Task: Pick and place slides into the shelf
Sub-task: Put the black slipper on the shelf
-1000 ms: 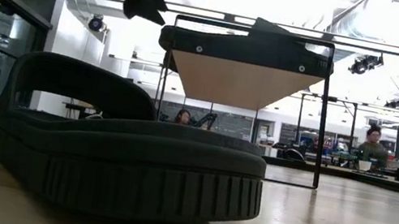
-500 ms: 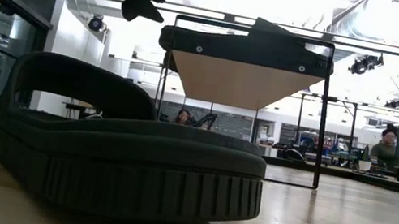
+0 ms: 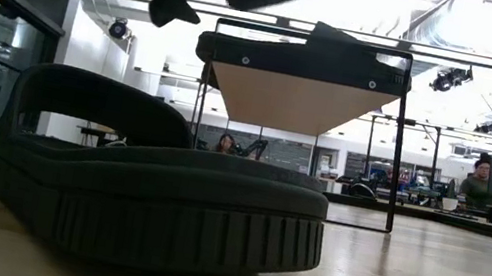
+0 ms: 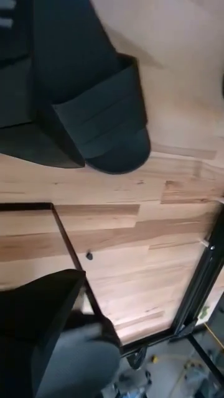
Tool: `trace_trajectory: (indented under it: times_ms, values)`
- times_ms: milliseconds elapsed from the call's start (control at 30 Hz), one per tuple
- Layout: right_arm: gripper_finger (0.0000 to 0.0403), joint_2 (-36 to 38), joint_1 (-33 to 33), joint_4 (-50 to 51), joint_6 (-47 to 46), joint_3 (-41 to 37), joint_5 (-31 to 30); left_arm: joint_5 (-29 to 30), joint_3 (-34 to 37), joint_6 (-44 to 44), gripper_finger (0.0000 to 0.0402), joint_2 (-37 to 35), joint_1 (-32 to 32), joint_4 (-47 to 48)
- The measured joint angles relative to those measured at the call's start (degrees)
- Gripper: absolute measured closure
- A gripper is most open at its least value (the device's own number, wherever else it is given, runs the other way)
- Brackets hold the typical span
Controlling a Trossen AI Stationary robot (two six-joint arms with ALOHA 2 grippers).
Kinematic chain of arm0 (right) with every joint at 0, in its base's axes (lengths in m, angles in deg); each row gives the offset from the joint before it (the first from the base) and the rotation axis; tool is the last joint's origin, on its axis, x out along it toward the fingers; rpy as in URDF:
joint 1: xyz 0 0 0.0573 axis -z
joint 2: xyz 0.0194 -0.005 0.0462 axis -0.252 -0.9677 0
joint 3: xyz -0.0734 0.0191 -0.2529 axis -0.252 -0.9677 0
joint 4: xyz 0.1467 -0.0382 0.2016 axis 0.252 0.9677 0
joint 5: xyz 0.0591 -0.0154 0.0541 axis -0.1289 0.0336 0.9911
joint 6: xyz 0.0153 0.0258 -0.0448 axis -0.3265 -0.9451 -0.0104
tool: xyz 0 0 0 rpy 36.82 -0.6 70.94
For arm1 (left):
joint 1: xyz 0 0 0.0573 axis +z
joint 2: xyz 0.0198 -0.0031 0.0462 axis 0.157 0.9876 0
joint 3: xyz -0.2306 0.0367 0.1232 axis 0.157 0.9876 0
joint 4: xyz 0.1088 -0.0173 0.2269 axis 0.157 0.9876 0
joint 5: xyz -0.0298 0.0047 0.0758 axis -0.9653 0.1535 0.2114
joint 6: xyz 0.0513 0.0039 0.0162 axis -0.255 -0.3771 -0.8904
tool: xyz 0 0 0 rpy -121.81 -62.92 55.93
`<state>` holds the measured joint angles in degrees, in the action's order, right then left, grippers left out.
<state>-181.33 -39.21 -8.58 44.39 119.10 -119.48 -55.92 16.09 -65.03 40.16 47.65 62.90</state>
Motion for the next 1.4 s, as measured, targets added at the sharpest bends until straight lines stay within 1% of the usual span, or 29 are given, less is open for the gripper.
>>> trace_trajectory:
  times_ms: [133, 267, 333, 467, 667, 733, 867, 1067, 1167, 1333, 1400]
  values:
    - [0.0132, 0.0, -1.4, -5.3, 1.1, -4.5, -2.5, -0.5, 0.0, 0.0, 0.0161, 0.0, 0.0, 1.0]
    - [0.0132, 0.0, -2.5, -7.1, 0.0, -5.5, -5.5, -0.5, 0.0, -0.2, 0.0161, 0.0, 0.0, 0.9]
    - [0.0132, -0.4, -2.7, -8.1, 0.3, -5.3, -6.0, -0.5, 0.0, -0.3, 0.0161, 0.0, 0.0, 0.8]
    - [0.0132, -2.8, -3.0, -11.5, 2.9, -5.3, -5.5, -0.4, 0.0, -0.6, 0.0161, 0.0, 0.0, 0.8]
    - [0.0132, -7.3, -3.0, -15.6, 6.7, -5.3, -1.6, -0.4, 0.0, -0.7, 0.0161, 0.0, 0.0, 0.7]
    - [0.0132, -7.7, -3.1, -15.6, 7.3, -5.3, -0.9, -0.4, 0.0, -0.7, 0.0161, 0.0, 0.0, 0.7]
    - [0.0132, -7.9, -3.7, -17.4, 7.6, -5.3, 2.9, -0.4, 0.0, -0.7, 0.0161, 0.0, 0.0, 0.7]
    - [0.0132, -8.0, -5.0, -17.9, 6.8, -5.3, 2.9, -0.4, 0.0, -0.8, 0.0161, 0.0, 0.0, 0.7]
    - [0.0132, -9.5, -5.4, -18.2, 6.3, -5.2, 2.2, -0.4, 0.0, -0.8, 0.0161, 0.0, 0.0, 0.6]
    - [0.0132, -13.1, -4.9, -23.4, 8.0, -5.2, 2.7, -0.3, 0.0, -0.8, 0.0161, 0.0, 0.0, 0.6]
    - [0.0132, -14.5, -4.6, -23.8, 8.1, -4.2, 0.3, -0.1, 0.0, -0.8, 0.0161, 0.0, 0.0, 0.6]
